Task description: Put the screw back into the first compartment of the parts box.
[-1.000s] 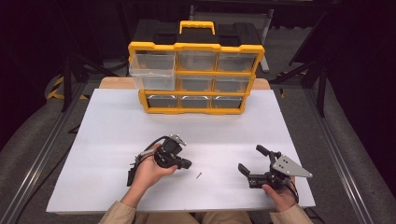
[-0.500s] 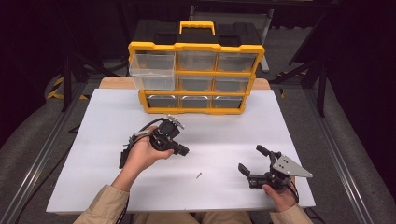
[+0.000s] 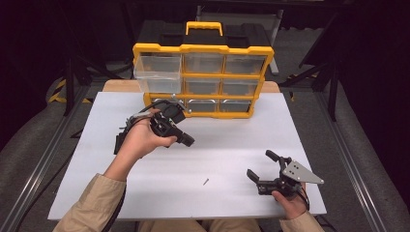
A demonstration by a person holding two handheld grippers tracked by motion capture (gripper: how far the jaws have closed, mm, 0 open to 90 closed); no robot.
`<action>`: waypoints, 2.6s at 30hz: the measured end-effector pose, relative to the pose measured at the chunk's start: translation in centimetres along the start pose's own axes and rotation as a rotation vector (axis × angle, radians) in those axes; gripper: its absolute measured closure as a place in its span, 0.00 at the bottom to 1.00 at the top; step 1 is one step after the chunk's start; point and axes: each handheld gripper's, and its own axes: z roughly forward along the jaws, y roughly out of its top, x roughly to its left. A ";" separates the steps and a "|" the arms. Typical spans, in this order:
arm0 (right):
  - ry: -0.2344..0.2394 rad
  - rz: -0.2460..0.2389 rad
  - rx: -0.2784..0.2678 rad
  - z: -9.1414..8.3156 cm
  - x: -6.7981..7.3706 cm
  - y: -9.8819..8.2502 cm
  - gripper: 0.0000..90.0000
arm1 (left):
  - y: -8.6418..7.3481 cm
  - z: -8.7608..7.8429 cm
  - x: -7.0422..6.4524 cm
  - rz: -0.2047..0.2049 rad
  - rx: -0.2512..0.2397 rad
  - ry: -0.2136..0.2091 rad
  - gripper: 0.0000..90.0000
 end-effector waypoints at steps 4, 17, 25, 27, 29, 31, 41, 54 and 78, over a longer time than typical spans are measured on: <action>0.003 0.004 0.002 0.0 0.0 0.0 0.03 | 1.0 -1.5 -0.3 0.009 0.001 0.002 0.98; 0.005 0.004 0.000 0.0 0.0 0.0 0.03 | 4.1 -5.2 -1.0 0.013 0.025 0.024 0.98; 0.004 0.009 -0.003 0.0 0.0 0.0 0.03 | 5.3 -6.9 -1.2 0.012 0.028 0.032 0.97; 0.003 0.010 -0.003 0.0 0.0 0.0 0.03 | 5.6 -7.5 -1.2 0.006 0.030 0.041 0.98; 0.003 0.012 -0.004 0.0 0.0 0.0 0.03 | 6.0 -8.0 -1.1 0.000 0.025 0.048 0.98; 0.001 0.011 -0.004 0.0 0.0 0.0 0.03 | 6.4 -8.7 -1.0 -0.003 0.021 0.053 0.98; 0.002 0.013 -0.005 0.0 0.0 0.0 0.03 | 8.0 -11.2 -0.8 -0.030 0.016 0.097 0.97; 0.004 0.013 -0.006 -0.1 -0.1 0.0 0.03 | 9.1 -13.4 -0.1 -0.073 0.000 0.145 0.97; 0.000 0.029 -0.018 -0.3 -0.3 0.1 0.03 | 9.4 -14.1 5.9 -0.170 -0.069 0.341 0.97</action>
